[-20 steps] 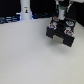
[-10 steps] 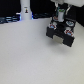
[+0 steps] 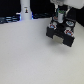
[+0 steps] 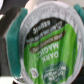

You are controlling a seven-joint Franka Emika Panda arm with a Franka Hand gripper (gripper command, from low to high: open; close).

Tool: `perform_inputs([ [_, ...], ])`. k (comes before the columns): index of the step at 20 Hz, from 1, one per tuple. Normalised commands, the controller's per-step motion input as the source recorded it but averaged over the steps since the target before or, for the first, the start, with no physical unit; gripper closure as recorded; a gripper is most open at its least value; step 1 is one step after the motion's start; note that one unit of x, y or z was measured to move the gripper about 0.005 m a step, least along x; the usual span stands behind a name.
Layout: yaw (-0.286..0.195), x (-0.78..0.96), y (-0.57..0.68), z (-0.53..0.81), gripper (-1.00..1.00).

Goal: Open the kcup holder, insert the kcup into the holder, and close the kcup holder

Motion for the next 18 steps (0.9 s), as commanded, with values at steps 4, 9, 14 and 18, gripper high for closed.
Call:
perform_inputs([
  [4, 0.000, 0.15, 0.32, 0.18, 1.00],
  [9, -0.021, 0.28, 0.12, 0.10, 1.00],
  [14, -0.042, 0.40, 0.03, 0.11, 1.00],
  [18, -0.062, 0.53, 0.10, 0.07, 1.00],
])
